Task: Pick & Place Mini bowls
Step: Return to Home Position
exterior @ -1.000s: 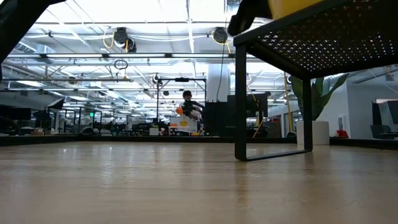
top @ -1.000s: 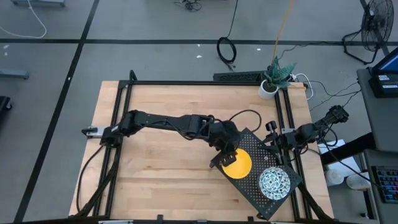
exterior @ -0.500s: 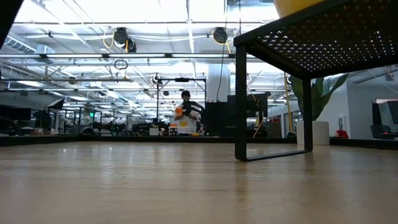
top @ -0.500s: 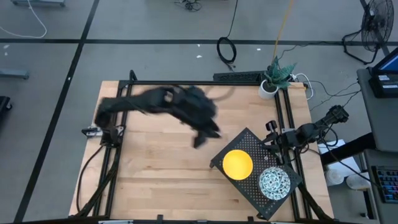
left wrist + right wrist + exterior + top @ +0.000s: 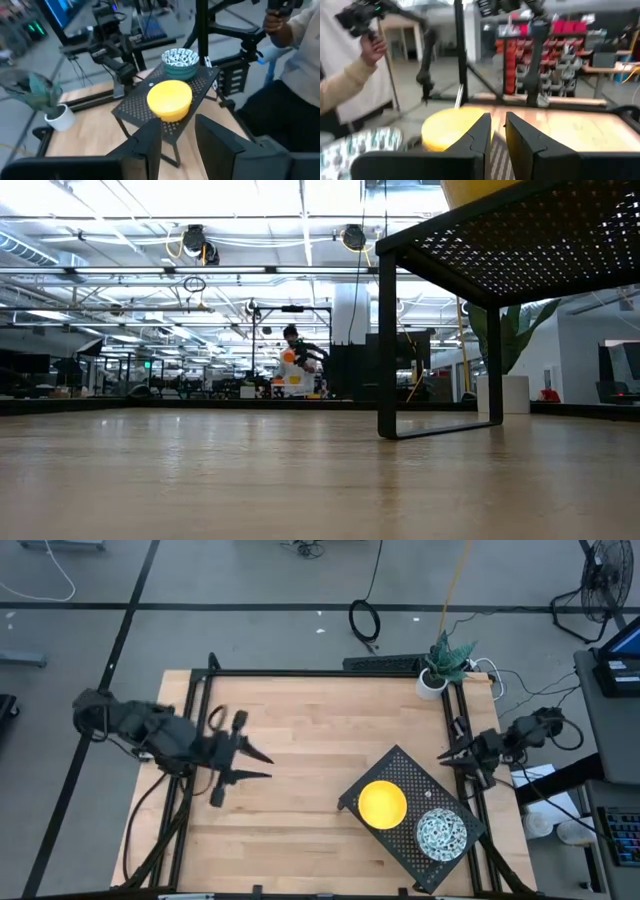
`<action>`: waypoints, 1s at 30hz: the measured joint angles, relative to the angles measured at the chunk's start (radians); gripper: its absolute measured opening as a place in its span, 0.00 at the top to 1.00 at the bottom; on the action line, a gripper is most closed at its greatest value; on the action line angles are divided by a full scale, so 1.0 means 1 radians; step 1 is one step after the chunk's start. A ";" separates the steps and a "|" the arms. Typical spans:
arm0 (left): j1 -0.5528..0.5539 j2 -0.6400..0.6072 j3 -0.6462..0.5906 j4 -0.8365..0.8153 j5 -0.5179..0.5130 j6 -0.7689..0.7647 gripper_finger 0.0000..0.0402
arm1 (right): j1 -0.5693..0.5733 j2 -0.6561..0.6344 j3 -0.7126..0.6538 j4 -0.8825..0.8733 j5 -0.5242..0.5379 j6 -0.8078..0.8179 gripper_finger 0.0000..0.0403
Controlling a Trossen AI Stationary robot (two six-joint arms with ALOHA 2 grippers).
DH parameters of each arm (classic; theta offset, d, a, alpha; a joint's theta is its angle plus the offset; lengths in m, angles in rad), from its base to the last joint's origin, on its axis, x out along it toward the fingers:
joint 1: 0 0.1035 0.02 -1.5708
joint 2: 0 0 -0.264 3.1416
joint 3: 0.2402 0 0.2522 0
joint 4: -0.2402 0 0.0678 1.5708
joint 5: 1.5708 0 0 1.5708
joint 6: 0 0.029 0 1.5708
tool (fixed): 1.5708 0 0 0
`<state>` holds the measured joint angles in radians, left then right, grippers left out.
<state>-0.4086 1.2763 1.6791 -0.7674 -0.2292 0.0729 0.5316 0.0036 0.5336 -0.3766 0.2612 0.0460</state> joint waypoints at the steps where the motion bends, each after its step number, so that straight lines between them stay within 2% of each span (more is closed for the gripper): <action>1: -0.012 -0.066 -0.116 0.077 -0.019 0.005 0.69 | 0.000 0.000 0.005 -0.024 -0.018 -0.002 0.89; 4: 0.003 -0.282 -0.484 0.318 -0.098 -0.040 0.69 | 0.000 0.001 0.002 -0.019 -0.078 -0.012 0.89; 7: 0.059 -0.515 -0.830 0.555 -0.150 -0.125 0.69 | 0.000 0.002 -0.013 -0.025 -0.082 -0.010 0.89; 9: 0.088 -0.667 -1.039 0.718 -0.107 -0.139 0.70 | 0.000 0.002 -0.022 -0.020 -0.082 -0.004 0.89; 11: 0.104 -0.803 -1.216 0.879 -0.008 -0.103 0.69 | 0.000 0.001 -0.030 -0.013 -0.082 -0.006 0.89; 14: 0.111 -0.956 -1.406 1.002 0.094 -0.042 0.69 | 0.000 0.002 -0.037 -0.025 -0.081 -0.011 0.89; 17: 0.110 -1.044 -1.532 1.034 0.066 -0.056 0.70 | 0.000 0.001 -0.036 -0.026 -0.085 -0.016 0.89; 20: 0.110 -1.085 -1.595 1.076 0.049 -0.060 0.69 | 0.000 0.001 -0.051 0.000 -0.132 -0.016 0.89; 30: 0.110 -1.089 -1.631 1.056 0.093 -0.048 0.69 | 0.000 0.001 -0.260 0.248 -0.135 -0.021 0.89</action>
<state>-0.2985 0.1871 0.0479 0.2888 -0.1367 0.0250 0.5317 0.0048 0.2738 -0.1284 0.1265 0.0251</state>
